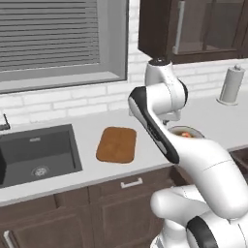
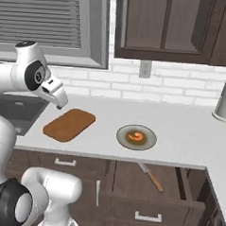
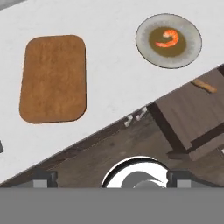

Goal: Pick up the knife from the drawer and place it on the cutting board. Then place the meat from the plate to the cutting board.

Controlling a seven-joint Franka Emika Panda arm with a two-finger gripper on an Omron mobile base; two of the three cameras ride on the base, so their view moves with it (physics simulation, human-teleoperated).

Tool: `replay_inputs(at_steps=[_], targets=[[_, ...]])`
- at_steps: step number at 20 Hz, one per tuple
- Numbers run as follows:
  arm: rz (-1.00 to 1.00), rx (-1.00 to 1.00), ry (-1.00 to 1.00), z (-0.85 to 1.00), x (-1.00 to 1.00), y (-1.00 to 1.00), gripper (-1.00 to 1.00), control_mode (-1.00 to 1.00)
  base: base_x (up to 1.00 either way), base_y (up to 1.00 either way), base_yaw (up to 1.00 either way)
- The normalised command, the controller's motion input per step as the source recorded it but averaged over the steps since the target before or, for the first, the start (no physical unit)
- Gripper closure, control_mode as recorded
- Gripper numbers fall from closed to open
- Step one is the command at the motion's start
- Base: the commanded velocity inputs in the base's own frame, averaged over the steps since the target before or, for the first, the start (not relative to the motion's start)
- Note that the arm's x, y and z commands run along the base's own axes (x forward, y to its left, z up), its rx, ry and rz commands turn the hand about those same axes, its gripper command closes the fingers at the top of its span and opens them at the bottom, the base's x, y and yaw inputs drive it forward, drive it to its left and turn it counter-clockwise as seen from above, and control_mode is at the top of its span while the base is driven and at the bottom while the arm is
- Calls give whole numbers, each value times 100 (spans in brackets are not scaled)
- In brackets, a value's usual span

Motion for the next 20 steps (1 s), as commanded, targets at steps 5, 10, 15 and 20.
replay_inputs(at_steps=[5,10,15,20], targets=[[0,0,0,0,0,0,-100,100,-19,90,-68],[0,0,0,0,0,0,-100,100,-10,82,-73],[0,0,0,0,0,0,-100,100,0,8,-99],[0,0,0,0,0,0,-100,100,0,0,-96]])
